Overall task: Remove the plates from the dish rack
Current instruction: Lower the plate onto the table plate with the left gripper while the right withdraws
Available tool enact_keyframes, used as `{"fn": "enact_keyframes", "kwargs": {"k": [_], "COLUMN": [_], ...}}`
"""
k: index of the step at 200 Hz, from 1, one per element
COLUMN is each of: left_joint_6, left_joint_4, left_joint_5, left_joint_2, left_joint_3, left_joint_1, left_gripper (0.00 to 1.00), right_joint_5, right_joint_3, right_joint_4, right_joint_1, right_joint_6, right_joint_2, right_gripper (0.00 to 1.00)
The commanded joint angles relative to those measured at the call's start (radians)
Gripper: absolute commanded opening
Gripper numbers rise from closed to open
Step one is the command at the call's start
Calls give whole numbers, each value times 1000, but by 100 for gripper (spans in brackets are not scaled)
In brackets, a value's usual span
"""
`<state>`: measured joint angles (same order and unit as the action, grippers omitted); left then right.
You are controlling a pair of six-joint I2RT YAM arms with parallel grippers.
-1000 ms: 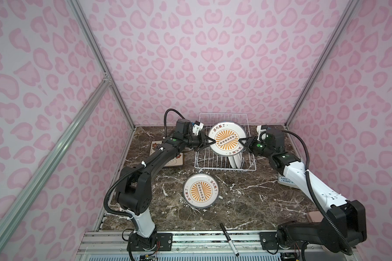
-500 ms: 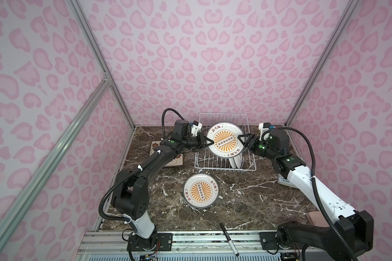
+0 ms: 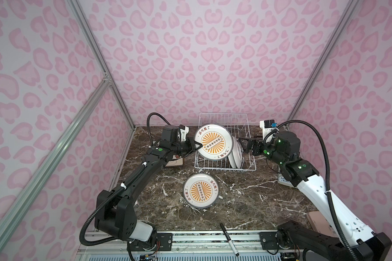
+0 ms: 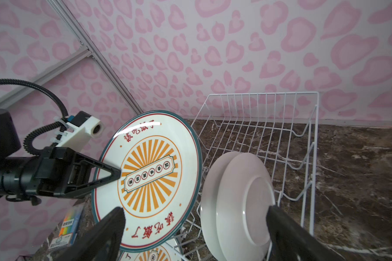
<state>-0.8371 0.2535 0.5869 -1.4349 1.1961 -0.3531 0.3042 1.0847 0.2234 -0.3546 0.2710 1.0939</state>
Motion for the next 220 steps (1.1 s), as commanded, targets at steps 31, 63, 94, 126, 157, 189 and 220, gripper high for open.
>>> {"fn": "enact_keyframes", "kwargs": {"k": [31,63,94,126,157,189,220], "left_joint_6": [-6,-53,-51,-6,2,7,47], "left_joint_4": [56,80,146,258,308,347,383], "left_joint_5": [-71,-117,-159,-174,-197,-199,-150], "left_joint_2": [133,239,361,438,528,609,622], "left_joint_3": [-107,-201,-275,-326,-424,-495,-545], "left_joint_1": [8,8,7,8,6,7,8], "left_gripper": [4,4,4,4,4,4,4], "right_joint_5": [-41,-97,-107,-128,-141,-145,-129], "right_joint_3": [30,45,25,32,37,14,30], "right_joint_4": [146,224,213,208,241,234,230], "right_joint_1": [-105,-216,-305,-363,-404,-419,-424], "right_joint_6": [-312,-437,-486,-515,-551,-563,-589], "right_joint_2": [-4,25,60,99,119,129,162], "right_gripper": [99,99,99,99,99,99,99]}}
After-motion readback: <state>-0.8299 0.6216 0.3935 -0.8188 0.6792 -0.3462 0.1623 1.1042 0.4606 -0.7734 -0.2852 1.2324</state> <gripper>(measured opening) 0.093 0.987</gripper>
